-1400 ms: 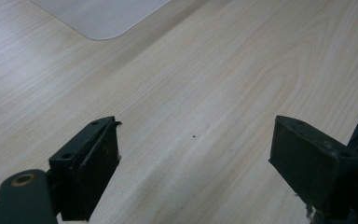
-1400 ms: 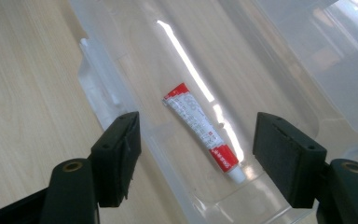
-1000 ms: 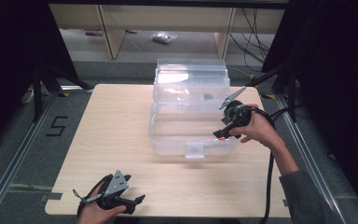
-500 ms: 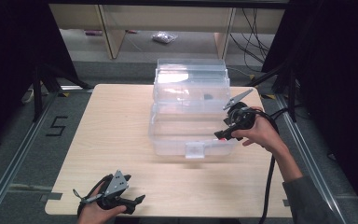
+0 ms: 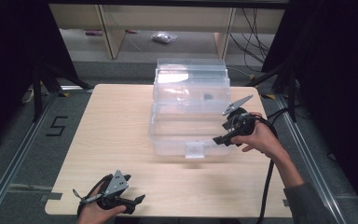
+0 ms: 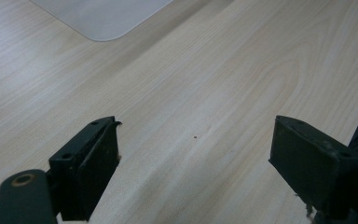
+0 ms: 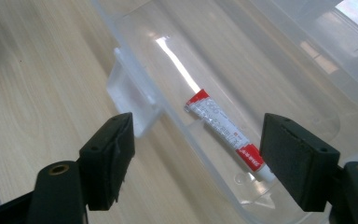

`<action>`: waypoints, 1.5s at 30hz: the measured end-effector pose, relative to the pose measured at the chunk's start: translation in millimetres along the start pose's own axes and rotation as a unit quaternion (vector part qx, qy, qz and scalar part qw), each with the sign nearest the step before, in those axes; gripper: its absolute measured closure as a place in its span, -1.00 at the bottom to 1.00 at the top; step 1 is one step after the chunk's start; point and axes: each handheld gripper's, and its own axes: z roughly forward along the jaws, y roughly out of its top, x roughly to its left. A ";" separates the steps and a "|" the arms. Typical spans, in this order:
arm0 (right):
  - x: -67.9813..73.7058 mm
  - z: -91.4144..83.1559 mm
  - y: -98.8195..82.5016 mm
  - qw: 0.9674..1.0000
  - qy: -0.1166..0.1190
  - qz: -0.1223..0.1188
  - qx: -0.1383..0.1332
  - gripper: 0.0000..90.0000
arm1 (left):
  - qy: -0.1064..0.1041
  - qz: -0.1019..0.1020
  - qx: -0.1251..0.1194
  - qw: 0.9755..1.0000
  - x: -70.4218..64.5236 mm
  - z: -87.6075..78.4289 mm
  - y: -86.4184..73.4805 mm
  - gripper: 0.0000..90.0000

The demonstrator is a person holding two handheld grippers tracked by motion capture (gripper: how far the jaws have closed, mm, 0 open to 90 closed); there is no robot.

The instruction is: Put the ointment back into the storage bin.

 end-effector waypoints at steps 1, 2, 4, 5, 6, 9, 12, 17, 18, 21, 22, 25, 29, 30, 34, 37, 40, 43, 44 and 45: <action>1.8 0.0 -0.7 1.000 0.001 0.008 0.003 -0.41 | 0.001 0.000 0.002 1.000 0.0 -0.3 0.1 -0.67; 1.4 0.7 -1.8 1.000 0.002 0.004 0.001 -0.41 | -0.001 -0.001 -0.003 1.000 0.0 0.6 -0.3 -0.67; 1.4 2.1 -4.1 1.000 0.001 -0.004 -0.007 -0.43 | -0.001 0.000 -0.003 1.000 -0.2 0.4 -0.2 -0.67; 2.5 1.5 -5.1 1.000 0.000 -0.005 -0.009 -0.43 | -0.001 0.000 -0.003 1.000 -0.1 0.4 -0.2 -0.67; 4.2 1.4 -6.3 1.000 0.003 -0.002 -0.010 -0.43 | 0.000 0.000 0.000 1.000 0.0 0.0 0.0 -0.67; 9.2 0.4 -10.0 1.000 0.001 -0.005 -0.015 -0.43 | -0.001 0.000 -0.003 1.000 0.1 0.6 -0.3 -0.67; 13.2 0.0 -12.5 1.000 0.000 0.007 -0.018 -0.43 | -0.001 0.000 -0.002 1.000 -0.1 0.6 -0.2 -0.67; 16.3 0.1 -18.5 0.999 0.017 -0.015 -0.029 -0.44 | 0.000 0.000 -0.003 1.000 -0.2 0.4 -0.1 -0.67; 16.3 0.1 -18.5 0.999 0.017 -0.015 -0.029 -0.44 | 0.000 0.000 -0.003 1.000 -0.1 0.3 -0.1 -0.67; 19.8 1.0 -23.4 0.999 0.014 -0.010 -0.033 -0.45 | 0.001 0.001 0.002 1.000 0.0 -0.3 0.2 -0.66; 20.1 0.3 -24.4 0.999 0.015 -0.010 -0.031 -0.46 | 0.000 0.000 -0.002 1.000 0.0 0.6 -0.2 -0.67; 24.7 1.1 -27.9 0.999 0.017 -0.005 -0.040 -0.47 | 0.000 0.000 -0.002 1.000 -0.1 0.4 -0.1 -0.67; 31.7 1.7 -33.2 0.999 0.018 -0.010 -0.037 -0.53 | 0.000 -0.001 -0.003 1.000 -0.3 0.3 0.0 -0.67; 31.7 1.7 -33.2 0.999 0.018 -0.010 -0.037 -0.53 | 0.000 -0.001 -0.003 1.000 -0.3 0.3 0.0 -0.67; 41.8 2.8 -38.1 0.999 0.015 -0.009 -0.033 -0.56 | 0.000 -0.005 -0.002 1.000 -0.7 0.7 -0.3 -0.67; 45.4 5.3 -40.0 0.999 0.014 -0.027 -0.036 -0.56 | 0.000 0.000 -0.002 1.000 -0.2 0.4 0.0 -0.67; 48.0 6.8 -41.4 0.999 0.014 -0.028 -0.038 -0.56 | 0.000 -0.005 -0.003 1.000 -0.9 1.1 -0.5 -0.67; 51.8 9.0 -43.6 0.999 0.019 -0.030 -0.036 -0.56 | 0.000 -0.001 0.001 1.000 -0.8 -0.3 0.3 -0.67; 52.3 10.3 -44.1 0.998 0.015 -0.038 -0.042 -0.55 | 0.000 -0.004 -0.003 1.000 -0.7 0.6 -0.3 -0.67; 54.4 10.5 -45.3 0.998 0.015 -0.040 -0.037 -0.56 | -0.001 0.000 -0.002 1.000 -0.2 0.4 0.0 -0.67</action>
